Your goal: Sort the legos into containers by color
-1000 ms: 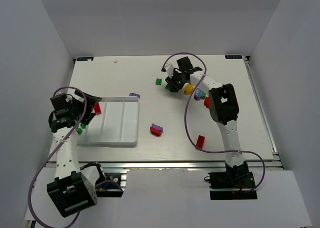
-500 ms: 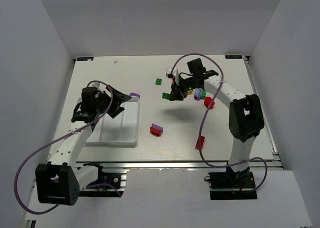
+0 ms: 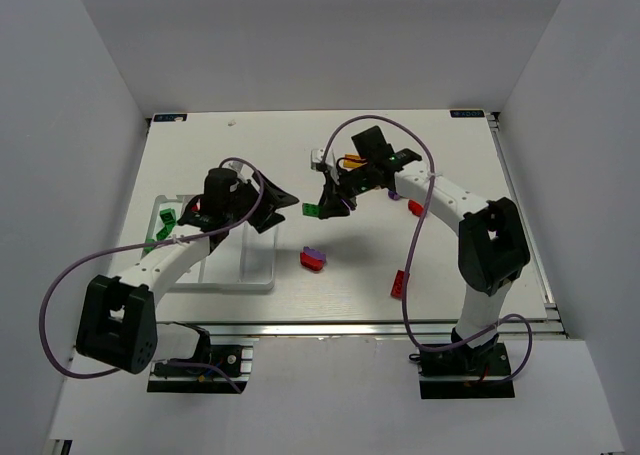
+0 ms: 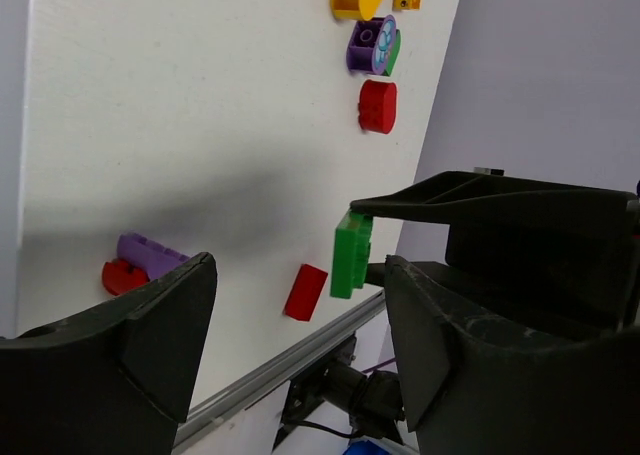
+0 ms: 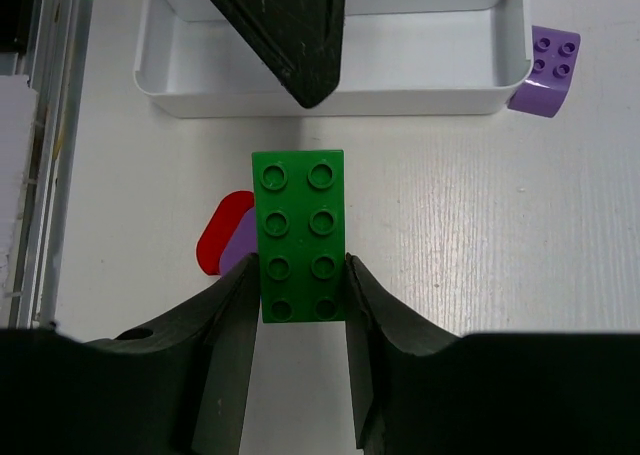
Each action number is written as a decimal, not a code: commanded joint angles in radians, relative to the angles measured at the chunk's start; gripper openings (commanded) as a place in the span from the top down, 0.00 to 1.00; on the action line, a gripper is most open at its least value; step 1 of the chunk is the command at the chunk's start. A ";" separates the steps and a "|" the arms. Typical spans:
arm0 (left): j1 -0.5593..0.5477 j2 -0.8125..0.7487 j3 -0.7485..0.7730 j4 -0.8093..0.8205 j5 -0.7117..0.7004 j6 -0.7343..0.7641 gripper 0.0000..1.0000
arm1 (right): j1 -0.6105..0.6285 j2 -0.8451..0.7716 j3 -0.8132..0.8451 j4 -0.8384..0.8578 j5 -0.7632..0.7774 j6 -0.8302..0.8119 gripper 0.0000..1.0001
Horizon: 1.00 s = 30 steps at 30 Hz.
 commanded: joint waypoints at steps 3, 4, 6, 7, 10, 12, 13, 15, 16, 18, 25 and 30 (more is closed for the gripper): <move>-0.032 0.018 0.035 0.087 -0.006 -0.035 0.25 | 0.029 -0.020 0.036 0.000 0.001 -0.003 1.00; -0.036 0.021 0.035 0.091 -0.003 -0.037 0.25 | 0.033 -0.018 0.038 0.002 0.002 -0.002 1.00; -0.043 0.030 0.035 0.092 0.000 -0.043 0.27 | 0.041 -0.017 0.041 0.011 0.001 0.011 1.00; -0.046 0.034 0.033 0.092 0.003 -0.046 0.28 | 0.044 -0.017 0.043 0.020 0.001 0.017 1.00; -0.054 0.043 0.035 0.129 0.014 -0.049 0.30 | 0.049 -0.014 0.049 0.038 -0.002 0.041 1.00; -0.057 0.046 0.033 0.143 0.021 -0.054 0.32 | 0.050 -0.012 0.049 0.048 -0.005 0.057 1.00; -0.060 0.049 0.029 0.149 0.025 -0.057 0.32 | 0.050 -0.012 0.050 0.055 -0.005 0.060 1.00; -0.063 0.052 0.025 0.164 0.032 -0.063 0.34 | 0.052 -0.011 0.046 0.068 -0.004 0.067 1.00; -0.063 0.053 0.022 0.170 0.035 -0.068 0.36 | 0.050 -0.009 0.041 0.074 -0.002 0.078 1.00; -0.065 0.055 0.019 0.187 0.049 -0.074 0.42 | 0.050 -0.008 0.038 0.095 0.010 0.086 1.00; -0.068 0.057 0.012 0.196 0.074 -0.080 0.54 | 0.050 0.000 0.012 0.167 0.024 0.149 1.00; -0.069 0.057 0.009 0.192 0.086 -0.078 0.65 | 0.050 0.015 0.013 0.194 0.036 0.182 0.98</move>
